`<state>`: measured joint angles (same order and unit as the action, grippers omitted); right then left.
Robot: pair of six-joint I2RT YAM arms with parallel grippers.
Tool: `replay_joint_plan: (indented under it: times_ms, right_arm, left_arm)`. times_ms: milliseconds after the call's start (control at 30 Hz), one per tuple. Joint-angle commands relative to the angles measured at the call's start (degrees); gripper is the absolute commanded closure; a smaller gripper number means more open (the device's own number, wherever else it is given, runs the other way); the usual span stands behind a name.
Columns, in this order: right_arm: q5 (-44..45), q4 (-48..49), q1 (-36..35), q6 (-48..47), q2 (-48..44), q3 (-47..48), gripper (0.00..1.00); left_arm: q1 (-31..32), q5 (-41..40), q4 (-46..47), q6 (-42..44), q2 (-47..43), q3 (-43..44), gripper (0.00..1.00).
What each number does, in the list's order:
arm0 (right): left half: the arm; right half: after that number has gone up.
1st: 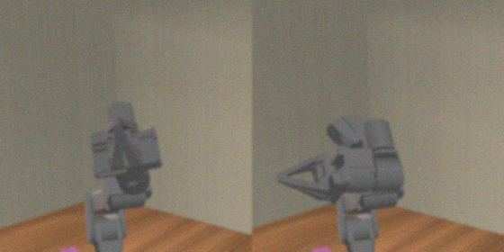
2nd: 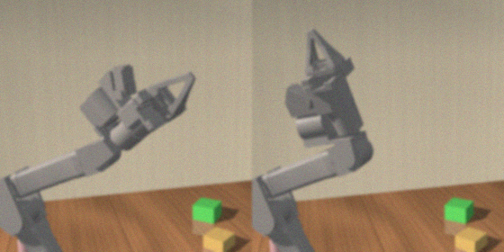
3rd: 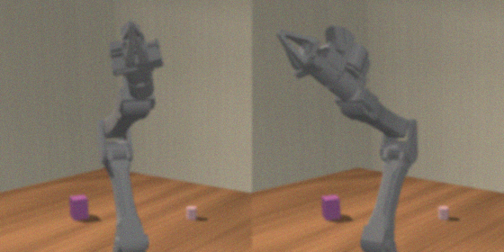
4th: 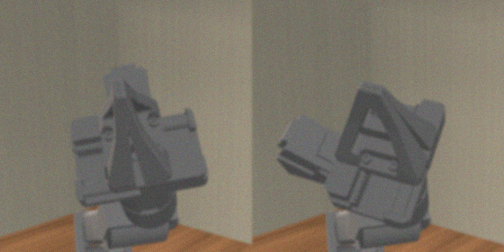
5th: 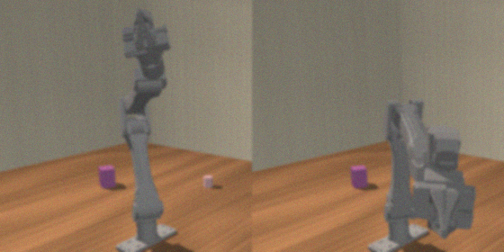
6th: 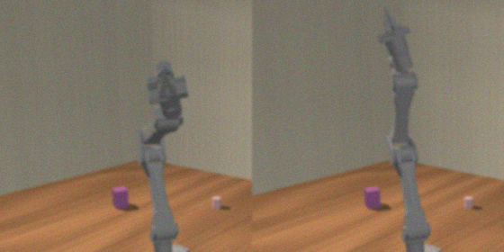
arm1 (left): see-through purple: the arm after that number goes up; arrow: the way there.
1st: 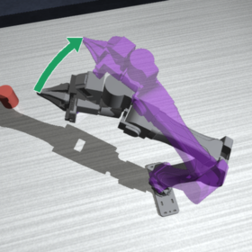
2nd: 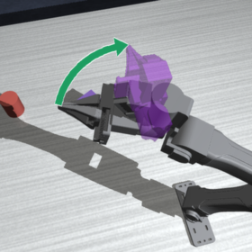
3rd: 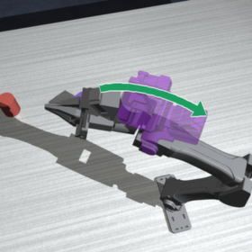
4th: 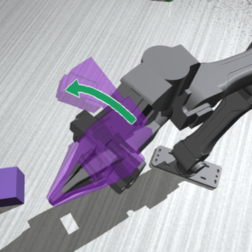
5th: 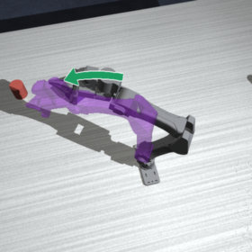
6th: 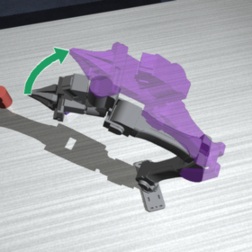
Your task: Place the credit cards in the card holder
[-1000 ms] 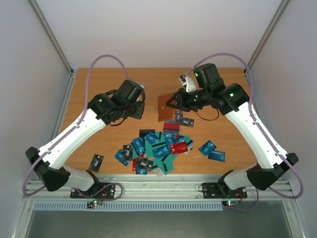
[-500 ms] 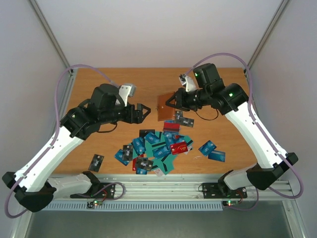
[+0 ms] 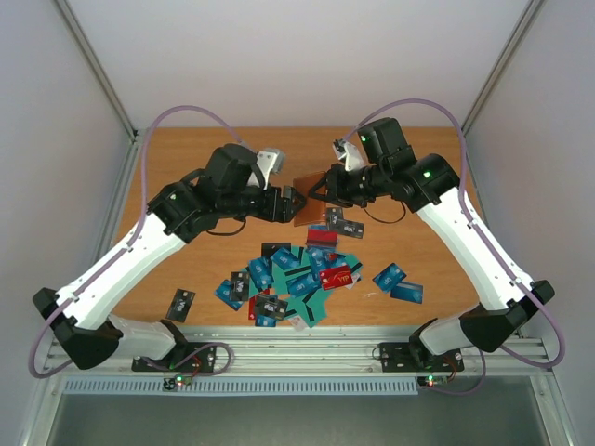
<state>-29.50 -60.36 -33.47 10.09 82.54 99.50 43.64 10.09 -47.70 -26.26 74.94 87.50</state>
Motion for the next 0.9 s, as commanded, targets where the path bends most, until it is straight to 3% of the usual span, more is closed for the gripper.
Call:
replay_joint_plan:
  times_ms: [0,233,333,467,667,867]
  right_arm:
    - [-0.9,1.3,-0.3,1.1,-1.9,1.4,0.99]
    - [-1.6,3.0,-0.3,3.1,-3.8,-0.6,0.99]
    - [-2.5,4.4,-0.3,4.1,-3.9,-0.8,0.99]
    - [-3.5,6.2,-0.3,5.1,-3.8,-0.8,0.99]
    - [-5.5,8.7,-0.3,6.5,-4.3,-1.9,0.99]
    - [-7.5,11.2,-0.2,7.3,-5.3,-1.9,0.99]
  left_arm:
    - [0.5,-7.1,-0.3,0.6,0.1,1.2,0.29]
    - [0.5,-9.4,0.7,0.6,-2.1,-2.3,0.62]
    - [0.5,-8.5,1.6,0.3,-2.3,-2.9,0.69]
    - [0.4,-7.3,2.4,-0.2,-2.5,-3.2,0.68]
    - [-1.2,4.5,11.1,-2.3,-5.4,-6.2,0.55]
    - [-3.4,6.7,14.3,-4.2,-9.9,-9.2,0.62]
